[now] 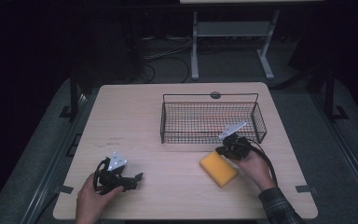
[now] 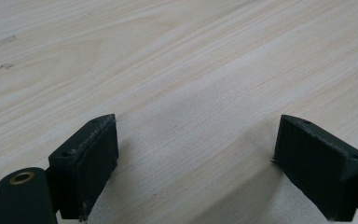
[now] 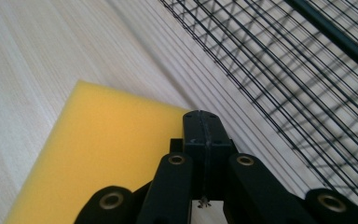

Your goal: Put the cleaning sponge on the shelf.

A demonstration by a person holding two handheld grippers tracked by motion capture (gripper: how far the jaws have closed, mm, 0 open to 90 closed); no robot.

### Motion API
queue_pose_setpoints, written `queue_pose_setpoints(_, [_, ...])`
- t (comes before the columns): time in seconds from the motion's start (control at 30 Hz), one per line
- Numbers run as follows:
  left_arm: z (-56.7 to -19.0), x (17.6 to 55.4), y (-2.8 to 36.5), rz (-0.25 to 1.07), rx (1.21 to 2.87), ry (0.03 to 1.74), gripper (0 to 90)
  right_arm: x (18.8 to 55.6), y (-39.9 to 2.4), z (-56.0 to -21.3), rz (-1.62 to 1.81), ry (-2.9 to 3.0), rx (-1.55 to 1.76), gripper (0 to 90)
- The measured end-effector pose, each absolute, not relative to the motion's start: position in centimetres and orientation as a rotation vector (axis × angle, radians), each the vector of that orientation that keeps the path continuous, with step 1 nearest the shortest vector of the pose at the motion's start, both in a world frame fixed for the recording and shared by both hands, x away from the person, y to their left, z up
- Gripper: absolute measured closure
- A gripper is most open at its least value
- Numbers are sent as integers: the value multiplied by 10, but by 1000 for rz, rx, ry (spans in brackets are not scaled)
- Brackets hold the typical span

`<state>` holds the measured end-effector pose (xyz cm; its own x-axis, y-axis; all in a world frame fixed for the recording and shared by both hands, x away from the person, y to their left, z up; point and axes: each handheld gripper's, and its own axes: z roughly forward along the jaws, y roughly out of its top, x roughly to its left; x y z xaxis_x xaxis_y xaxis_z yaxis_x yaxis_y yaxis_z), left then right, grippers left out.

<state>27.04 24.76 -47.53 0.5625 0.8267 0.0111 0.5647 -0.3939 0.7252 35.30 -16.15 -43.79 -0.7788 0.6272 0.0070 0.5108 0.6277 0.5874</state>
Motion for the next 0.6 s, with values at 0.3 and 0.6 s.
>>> queue_pose_setpoints(0.3, [-475, 270, 248, 491, 2110, 1110, 127, 354, -143, -438, 861, 2696, 894, 899])
queue_pose_setpoints(0.6, [-475, 270, 248, 490, 2110, 1110, 127, 355, -135, -439, 851, 2714, 883, 894])
